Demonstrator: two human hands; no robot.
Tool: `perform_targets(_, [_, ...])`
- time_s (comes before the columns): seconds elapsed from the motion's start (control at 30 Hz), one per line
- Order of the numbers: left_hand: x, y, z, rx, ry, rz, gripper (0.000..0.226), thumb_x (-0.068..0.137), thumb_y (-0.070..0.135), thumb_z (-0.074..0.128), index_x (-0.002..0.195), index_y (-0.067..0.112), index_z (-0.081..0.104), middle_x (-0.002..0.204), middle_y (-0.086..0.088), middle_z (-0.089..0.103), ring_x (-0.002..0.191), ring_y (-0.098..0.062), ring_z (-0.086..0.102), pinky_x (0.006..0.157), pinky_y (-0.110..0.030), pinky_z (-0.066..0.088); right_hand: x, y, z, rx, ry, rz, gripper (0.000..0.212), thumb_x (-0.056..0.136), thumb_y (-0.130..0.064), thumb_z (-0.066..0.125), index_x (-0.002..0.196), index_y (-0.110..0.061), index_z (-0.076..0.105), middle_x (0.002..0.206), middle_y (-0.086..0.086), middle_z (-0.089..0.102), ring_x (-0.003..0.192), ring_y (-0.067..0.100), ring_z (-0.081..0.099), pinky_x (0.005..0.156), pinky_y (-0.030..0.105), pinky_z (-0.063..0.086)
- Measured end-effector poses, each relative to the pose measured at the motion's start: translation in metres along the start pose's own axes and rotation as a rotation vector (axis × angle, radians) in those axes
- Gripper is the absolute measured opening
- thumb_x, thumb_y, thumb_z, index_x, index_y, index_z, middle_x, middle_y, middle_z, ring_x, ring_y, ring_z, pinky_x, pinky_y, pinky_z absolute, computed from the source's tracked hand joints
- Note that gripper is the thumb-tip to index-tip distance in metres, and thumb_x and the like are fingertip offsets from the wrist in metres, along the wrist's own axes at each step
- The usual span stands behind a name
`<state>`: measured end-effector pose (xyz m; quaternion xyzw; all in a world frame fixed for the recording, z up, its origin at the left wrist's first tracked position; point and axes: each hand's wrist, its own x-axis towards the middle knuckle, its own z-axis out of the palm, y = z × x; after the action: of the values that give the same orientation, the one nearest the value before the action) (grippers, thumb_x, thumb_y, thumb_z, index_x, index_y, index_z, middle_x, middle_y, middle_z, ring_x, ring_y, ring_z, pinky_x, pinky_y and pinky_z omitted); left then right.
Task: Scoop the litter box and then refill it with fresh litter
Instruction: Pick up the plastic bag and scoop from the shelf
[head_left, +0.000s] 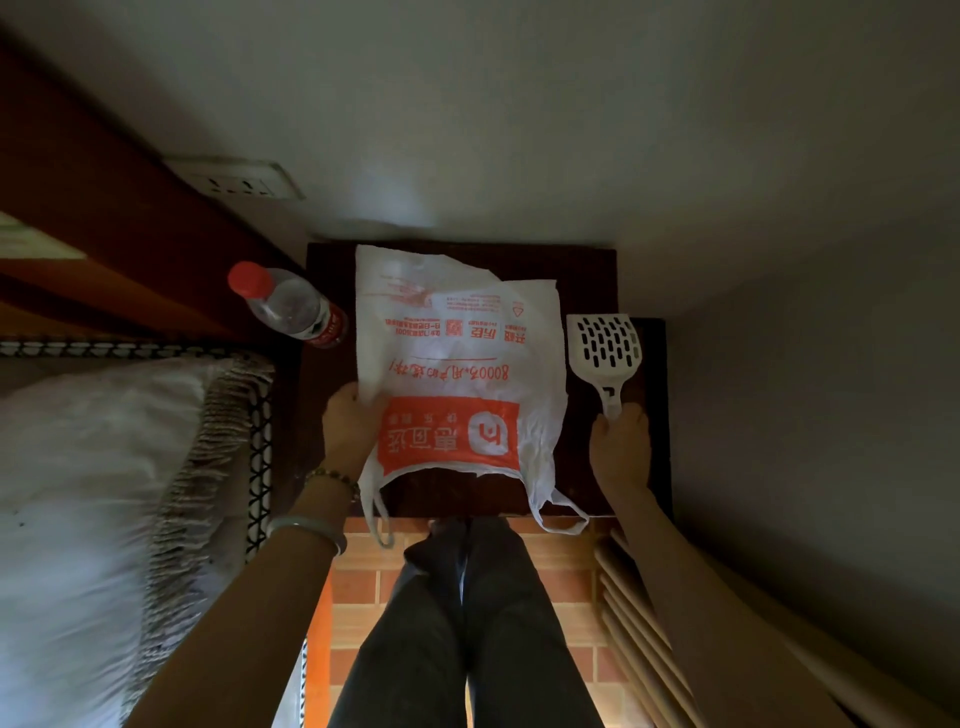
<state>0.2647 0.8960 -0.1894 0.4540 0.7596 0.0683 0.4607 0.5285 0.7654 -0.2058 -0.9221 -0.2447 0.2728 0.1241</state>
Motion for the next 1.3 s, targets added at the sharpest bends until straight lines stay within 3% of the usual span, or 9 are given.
perform_targets(0.1, [-0.021, 0.017, -0.008, -0.075, -0.066, 0.148, 0.01, 0.09, 0.019, 0.057, 0.09, 0.01, 0.059, 0.078, -0.001, 0.062, 0.075, -0.022, 0.061, 0.067, -0.03, 0.048, -0.01, -0.004, -0.019, 0.03, 0.026, -0.018, 0.025, 0.094, -0.02, 0.052, 0.111, -0.003, 0.049, 0.105, 0.014, 0.056, 0.088, 0.022, 0.057, 0.071, 0.03, 0.048])
perform_targets(0.27, [-0.051, 0.042, -0.024, -0.118, -0.093, 0.278, 0.01, 0.09, 0.019, 0.056, 0.089, 0.01, 0.06, 0.082, -0.006, 0.065, 0.075, -0.022, 0.064, 0.069, -0.034, 0.054, -0.028, -0.014, -0.057, 0.073, 0.075, -0.087, 0.018, 0.094, -0.021, 0.051, 0.104, -0.006, 0.052, 0.094, 0.006, 0.053, 0.079, 0.015, 0.053, 0.064, 0.023, 0.039])
perform_targets(0.33, [-0.064, 0.052, -0.031, -0.126, -0.092, 0.326, 0.009, 0.09, 0.018, 0.056, 0.089, 0.011, 0.06, 0.082, -0.006, 0.066, 0.074, -0.02, 0.064, 0.068, -0.033, 0.054, -0.036, -0.018, -0.073, 0.097, 0.074, -0.112, 0.016, 0.094, -0.024, 0.051, 0.102, -0.009, 0.051, 0.093, 0.004, 0.054, 0.077, 0.015, 0.054, 0.063, 0.027, 0.045])
perform_targets(0.43, [-0.085, 0.065, -0.045, -0.16, -0.105, 0.389, 0.004, 0.091, 0.016, 0.057, 0.089, 0.014, 0.06, 0.079, 0.0, 0.064, 0.071, -0.013, 0.062, 0.061, -0.022, 0.048, -0.049, -0.026, -0.093, 0.114, 0.086, -0.167, 0.015, 0.094, -0.027, 0.05, 0.1, -0.013, 0.051, 0.091, 0.006, 0.056, 0.075, 0.018, 0.057, 0.066, 0.036, 0.054])
perform_targets(0.53, [-0.103, 0.07, -0.061, -0.183, -0.139, 0.445, 0.006, 0.091, 0.016, 0.058, 0.093, 0.011, 0.061, 0.083, 0.0, 0.065, 0.073, -0.012, 0.064, 0.061, -0.019, 0.049, -0.065, -0.036, -0.111, 0.135, 0.113, -0.249, 0.013, 0.093, -0.025, 0.052, 0.097, -0.013, 0.053, 0.087, 0.005, 0.056, 0.071, 0.017, 0.056, 0.061, 0.031, 0.05])
perform_targets(0.67, [-0.124, 0.069, -0.086, -0.239, -0.146, 0.462, 0.012, 0.089, 0.018, 0.061, 0.099, 0.012, 0.062, 0.085, 0.003, 0.066, 0.075, -0.009, 0.065, 0.057, -0.012, 0.049, -0.088, -0.053, -0.133, 0.153, 0.107, -0.372, 0.012, 0.094, -0.022, 0.051, 0.095, -0.012, 0.056, 0.086, 0.004, 0.055, 0.073, 0.015, 0.055, 0.06, 0.024, 0.043])
perform_targets(0.77, [-0.143, 0.064, -0.105, -0.292, -0.132, 0.474, 0.01, 0.089, 0.02, 0.062, 0.099, 0.016, 0.062, 0.089, -0.001, 0.068, 0.078, -0.013, 0.068, 0.063, -0.018, 0.053, -0.103, -0.064, -0.14, 0.156, 0.096, -0.454, 0.011, 0.093, -0.021, 0.052, 0.095, -0.011, 0.056, 0.085, 0.002, 0.055, 0.073, 0.012, 0.053, 0.056, 0.017, 0.035])
perform_targets(1.1, [-0.232, 0.035, -0.138, -0.515, 0.074, 0.387, 0.014, 0.086, 0.025, 0.064, 0.097, 0.016, 0.062, 0.084, -0.007, 0.072, 0.068, -0.019, 0.071, 0.055, -0.025, 0.056, -0.118, -0.084, -0.162, 0.144, -0.031, -0.789, 0.011, 0.092, -0.021, 0.055, 0.1, -0.014, 0.059, 0.084, -0.002, 0.053, 0.07, 0.01, 0.054, 0.06, 0.028, 0.049])
perform_targets(1.3, [-0.302, -0.018, -0.122, -0.726, 0.265, 0.306, 0.021, 0.083, 0.024, 0.068, 0.098, 0.011, 0.065, 0.082, -0.008, 0.073, 0.073, -0.027, 0.072, 0.063, -0.037, 0.059, -0.144, -0.085, -0.164, 0.098, -0.158, -1.018, 0.01, 0.09, -0.021, 0.058, 0.099, -0.015, 0.059, 0.083, -0.004, 0.054, 0.072, 0.007, 0.055, 0.066, 0.027, 0.052])
